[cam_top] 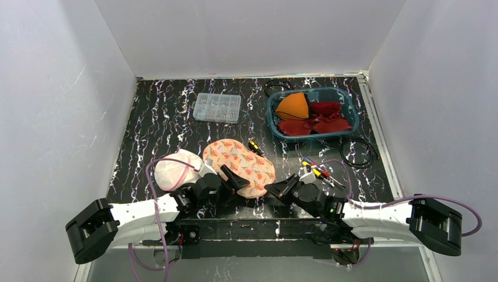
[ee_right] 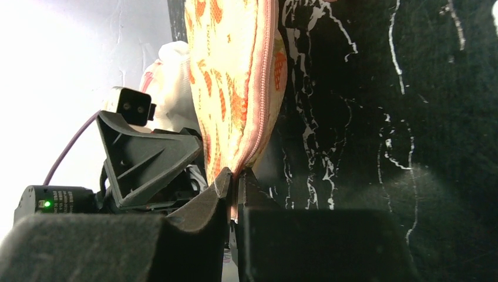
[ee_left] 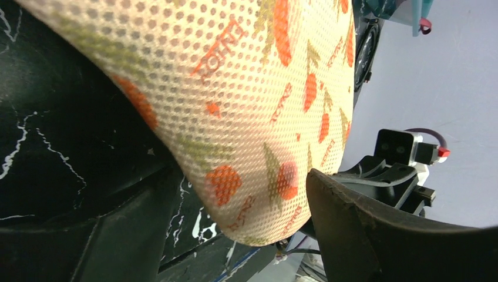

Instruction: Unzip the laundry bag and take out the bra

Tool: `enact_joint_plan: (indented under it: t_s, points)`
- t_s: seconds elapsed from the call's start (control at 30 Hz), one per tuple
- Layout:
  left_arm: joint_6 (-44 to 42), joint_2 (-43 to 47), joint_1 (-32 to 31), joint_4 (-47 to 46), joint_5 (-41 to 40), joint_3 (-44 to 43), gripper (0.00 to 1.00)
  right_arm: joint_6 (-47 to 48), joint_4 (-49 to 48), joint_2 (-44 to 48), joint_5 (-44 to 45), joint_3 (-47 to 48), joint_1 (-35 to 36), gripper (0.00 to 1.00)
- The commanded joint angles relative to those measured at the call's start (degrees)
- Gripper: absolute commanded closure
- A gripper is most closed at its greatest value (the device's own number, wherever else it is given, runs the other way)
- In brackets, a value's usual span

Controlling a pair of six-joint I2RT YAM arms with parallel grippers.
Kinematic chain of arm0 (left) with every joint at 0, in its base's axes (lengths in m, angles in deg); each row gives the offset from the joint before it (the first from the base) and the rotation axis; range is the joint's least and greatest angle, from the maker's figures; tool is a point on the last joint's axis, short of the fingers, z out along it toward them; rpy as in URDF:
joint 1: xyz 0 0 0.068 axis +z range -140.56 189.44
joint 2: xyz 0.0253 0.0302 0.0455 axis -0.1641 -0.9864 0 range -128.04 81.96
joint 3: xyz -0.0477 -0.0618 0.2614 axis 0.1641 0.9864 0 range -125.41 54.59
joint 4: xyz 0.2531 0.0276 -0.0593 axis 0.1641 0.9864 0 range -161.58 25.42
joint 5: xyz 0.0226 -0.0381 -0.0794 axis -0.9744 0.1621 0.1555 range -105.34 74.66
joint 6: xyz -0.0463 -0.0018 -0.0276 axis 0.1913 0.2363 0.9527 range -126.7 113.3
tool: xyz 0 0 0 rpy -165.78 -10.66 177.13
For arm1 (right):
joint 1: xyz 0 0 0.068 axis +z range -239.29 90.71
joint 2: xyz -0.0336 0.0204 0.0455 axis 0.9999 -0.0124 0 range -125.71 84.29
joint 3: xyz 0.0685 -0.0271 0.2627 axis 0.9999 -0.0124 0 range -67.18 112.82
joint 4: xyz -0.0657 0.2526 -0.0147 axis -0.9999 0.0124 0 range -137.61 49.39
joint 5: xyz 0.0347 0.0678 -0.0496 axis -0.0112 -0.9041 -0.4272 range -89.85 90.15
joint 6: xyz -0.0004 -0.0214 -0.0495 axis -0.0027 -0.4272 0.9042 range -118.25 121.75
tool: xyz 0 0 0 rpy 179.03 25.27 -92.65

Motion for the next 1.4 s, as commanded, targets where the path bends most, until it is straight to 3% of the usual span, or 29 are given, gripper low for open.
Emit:
enact_joint_plan:
  t_s: [0.0, 0.3, 0.47, 0.57, 0.77, 0.93, 1.03, 1.13, 1.23, 1.3, 1.37]
  points:
    - [2.5, -0.3, -0.3, -1.9, -1.6, 0.4, 0.24, -1.6, -6.6, 0.1, 2.0, -0.3, 1.3, 0.91]
    - [3.3, -0.4, -0.3, -1.9, -2.9, 0.9, 0.44, -0.7, -4.3, 1.1, 2.3, 0.1, 1.8, 0.89]
    - [3.4, -0.7, -0.3, -1.8, -3.2, 1.3, 0.54, 0.7, -1.3, 3.2, 2.3, -0.4, 2.1, 0.82]
    - [2.9, -0.8, -0.3, -1.6, -3.4, 1.1, 0.6, 2.5, 1.2, 4.6, 1.6, -0.2, 2.3, 0.69]
    - [0.8, -0.2, -0.3, 2.0, -3.3, -0.9, 0.76, 10.8, 11.5, 8.8, -0.1, 3.6, 2.4, 0.26]
    - [-1.1, 3.1, -0.3, 11.1, -4.2, -3.8, 0.79, 25.6, 29.3, 11.4, -3.6, 10.2, 2.5, 0.05]
    - [-3.9, 5.7, -0.3, 20.1, -6.7, -7.7, 0.8, 28.6, 41.9, 12.4, -0.6, 13.5, 2.4, 0.01]
    - [-6.4, 7.3, -0.2, 26.6, -8.9, -11.7, 0.86, 27.6, 46.9, 16.4, 5.2, 13.5, 2.5, 0.01]
    - [-9.1, 7.3, -0.2, 31.6, -11.4, -16.5, 0.94, 25.0, 45.8, 23.3, 11.4, 10.8, 2.5, 0.01]
    - [-10.8, 6.1, -0.1, 35.3, -13.4, -19.9, 1.0, 30.9, 40.0, 28.4, 10.1, 8.9, 2.4, 0.01]
    - [-13.3, 4.5, 0.0, 39.0, -15.4, -23.4, 1.0, 38.3, 34.4, 31.4, 6.6, 8.7, 2.5, 0.01]
